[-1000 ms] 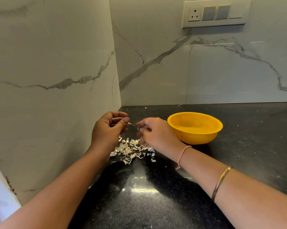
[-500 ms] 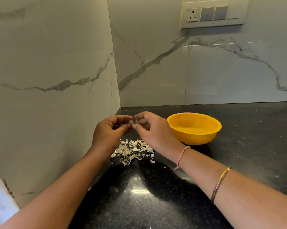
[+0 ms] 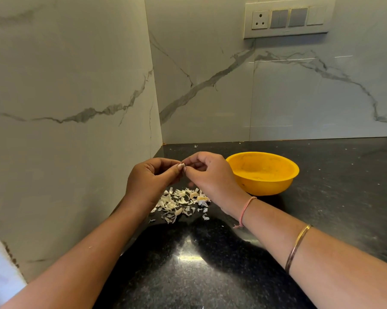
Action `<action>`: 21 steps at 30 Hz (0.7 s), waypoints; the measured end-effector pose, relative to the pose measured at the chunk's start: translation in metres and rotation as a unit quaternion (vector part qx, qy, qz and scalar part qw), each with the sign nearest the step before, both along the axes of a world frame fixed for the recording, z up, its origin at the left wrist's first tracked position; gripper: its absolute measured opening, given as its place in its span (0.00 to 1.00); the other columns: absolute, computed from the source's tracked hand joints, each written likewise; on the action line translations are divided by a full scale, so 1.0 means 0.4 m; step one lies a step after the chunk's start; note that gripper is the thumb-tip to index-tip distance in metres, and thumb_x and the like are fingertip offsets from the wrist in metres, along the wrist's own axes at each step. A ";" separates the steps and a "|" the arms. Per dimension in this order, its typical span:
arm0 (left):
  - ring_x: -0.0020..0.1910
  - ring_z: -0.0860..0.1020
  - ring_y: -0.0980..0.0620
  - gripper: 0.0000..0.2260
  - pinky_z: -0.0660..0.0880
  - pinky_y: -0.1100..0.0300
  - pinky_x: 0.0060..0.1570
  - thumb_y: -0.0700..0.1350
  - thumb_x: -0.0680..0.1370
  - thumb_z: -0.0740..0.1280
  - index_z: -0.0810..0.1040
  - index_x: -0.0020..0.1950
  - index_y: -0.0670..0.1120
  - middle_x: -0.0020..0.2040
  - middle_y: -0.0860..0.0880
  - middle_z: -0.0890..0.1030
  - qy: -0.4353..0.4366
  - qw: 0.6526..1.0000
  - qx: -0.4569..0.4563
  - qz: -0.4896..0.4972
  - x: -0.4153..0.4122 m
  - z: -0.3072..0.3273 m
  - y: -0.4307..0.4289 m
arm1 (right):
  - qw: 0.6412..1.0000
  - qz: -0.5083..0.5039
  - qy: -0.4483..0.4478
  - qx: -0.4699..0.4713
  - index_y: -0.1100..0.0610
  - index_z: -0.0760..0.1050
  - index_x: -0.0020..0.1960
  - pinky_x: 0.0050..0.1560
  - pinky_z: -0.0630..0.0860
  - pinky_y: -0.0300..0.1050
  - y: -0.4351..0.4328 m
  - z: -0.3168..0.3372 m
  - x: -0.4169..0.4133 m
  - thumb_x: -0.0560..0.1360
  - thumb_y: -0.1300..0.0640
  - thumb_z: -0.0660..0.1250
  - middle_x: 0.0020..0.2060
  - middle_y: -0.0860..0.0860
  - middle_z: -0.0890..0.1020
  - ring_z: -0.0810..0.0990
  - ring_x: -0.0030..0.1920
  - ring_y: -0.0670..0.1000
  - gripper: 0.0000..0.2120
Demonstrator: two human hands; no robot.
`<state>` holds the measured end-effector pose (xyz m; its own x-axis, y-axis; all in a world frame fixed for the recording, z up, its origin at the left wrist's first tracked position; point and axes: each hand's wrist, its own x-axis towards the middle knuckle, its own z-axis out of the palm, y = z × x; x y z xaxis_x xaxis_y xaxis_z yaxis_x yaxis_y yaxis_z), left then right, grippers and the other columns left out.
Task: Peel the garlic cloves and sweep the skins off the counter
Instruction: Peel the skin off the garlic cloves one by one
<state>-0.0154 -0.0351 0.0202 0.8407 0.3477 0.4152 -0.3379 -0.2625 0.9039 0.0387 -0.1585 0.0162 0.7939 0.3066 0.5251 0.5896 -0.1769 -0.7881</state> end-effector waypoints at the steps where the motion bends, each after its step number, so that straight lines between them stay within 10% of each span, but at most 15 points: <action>1: 0.38 0.83 0.54 0.05 0.80 0.64 0.42 0.39 0.72 0.71 0.82 0.41 0.49 0.36 0.50 0.84 0.002 1.000 0.012 0.007 0.000 0.000 0.000 | 1.000 -0.004 -0.012 -0.011 0.58 0.80 0.48 0.42 0.81 0.47 -0.001 0.000 -0.002 0.73 0.62 0.67 0.39 0.53 0.83 0.82 0.40 0.50 0.05; 17: 0.38 0.82 0.53 0.08 0.79 0.56 0.43 0.42 0.74 0.70 0.81 0.40 0.56 0.36 0.53 0.83 0.012 0.978 0.189 0.085 -0.008 0.001 0.007 | 0.984 -0.027 -0.142 -0.103 0.61 0.80 0.47 0.35 0.73 0.27 -0.005 0.008 -0.020 0.74 0.61 0.68 0.40 0.53 0.84 0.76 0.34 0.40 0.04; 21: 0.38 0.82 0.53 0.04 0.78 0.59 0.40 0.42 0.73 0.70 0.84 0.42 0.50 0.35 0.53 0.83 0.027 0.976 0.194 0.093 -0.005 -0.004 0.010 | 0.980 -0.030 -0.156 -0.121 0.60 0.80 0.46 0.38 0.78 0.38 -0.003 0.003 -0.021 0.74 0.61 0.68 0.40 0.54 0.84 0.80 0.38 0.48 0.04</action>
<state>-0.0175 -0.0309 0.0186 0.8022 0.3218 0.5030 -0.2064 -0.6410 0.7392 0.0304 -0.1597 0.0174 0.6263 0.4102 0.6629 0.7783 -0.3776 -0.5016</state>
